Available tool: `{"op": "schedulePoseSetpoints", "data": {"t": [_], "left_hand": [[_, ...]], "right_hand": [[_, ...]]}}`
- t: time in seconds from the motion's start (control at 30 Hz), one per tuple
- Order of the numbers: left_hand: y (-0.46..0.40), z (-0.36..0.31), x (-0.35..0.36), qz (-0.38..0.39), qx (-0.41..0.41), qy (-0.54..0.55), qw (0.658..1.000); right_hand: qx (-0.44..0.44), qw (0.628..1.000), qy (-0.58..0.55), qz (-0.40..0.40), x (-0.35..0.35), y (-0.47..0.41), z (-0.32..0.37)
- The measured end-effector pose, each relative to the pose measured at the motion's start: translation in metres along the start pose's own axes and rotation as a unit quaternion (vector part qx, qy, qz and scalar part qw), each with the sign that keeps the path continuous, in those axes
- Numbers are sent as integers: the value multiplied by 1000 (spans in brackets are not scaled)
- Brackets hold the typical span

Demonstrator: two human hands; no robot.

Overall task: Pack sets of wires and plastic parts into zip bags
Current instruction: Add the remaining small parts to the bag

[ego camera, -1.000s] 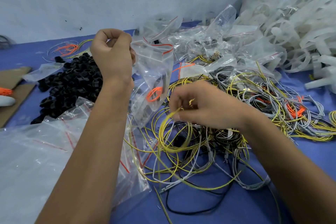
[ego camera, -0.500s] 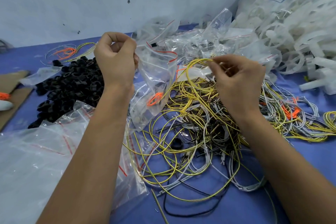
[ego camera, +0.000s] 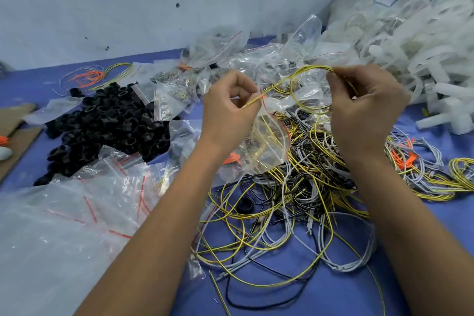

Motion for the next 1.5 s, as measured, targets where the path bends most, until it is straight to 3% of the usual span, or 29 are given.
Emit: {"op": "schedulePoseSetpoints", "data": {"t": [0.1, 0.27, 0.53, 0.83, 0.97, 1.1, 1.23, 1.37, 1.5], "left_hand": [[3, -1, 6, -28, 6, -4, 1000], [5, 0, 4, -89, -13, 11, 996], [8, -3, 5, -98, 6, -3, 995], [13, -7, 18, -37, 94, -110, 989], [14, -6, 17, -63, 89, -107, 988], [14, -13, 20, -67, 117, -102, 986], [18, -26, 27, -61, 166, -116, 977], [21, -35, 29, -77, 193, -121, 971], [28, -46, 37, -59, 229, -145, 961]], "right_hand": [[-57, 997, 51, -2, -7, -6, -2], [-52, 996, 75, -16, -13, -12, -12], [-94, 993, 72, -16, -16, -13, -10], [-191, 972, 2, 140, 0, -2, 24], [-169, 962, 27, 212, 7, 3, 29], [-137, 961, 44, 236, 15, 13, 36], [-42, 957, -22, 286, 24, 24, 43], [69, 899, -169, 397, 25, 23, 41], [53, 864, -189, 463, 26, 28, 40]]}}
Point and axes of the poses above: each hand's wrist, its own y-axis away from the middle knuckle, its own x-axis out of the palm, z = x × y, the point moved 2 cm from there along -y, towards the middle knuckle, and after that the axes turned 3 degrees about x, right-handed, at the moved point
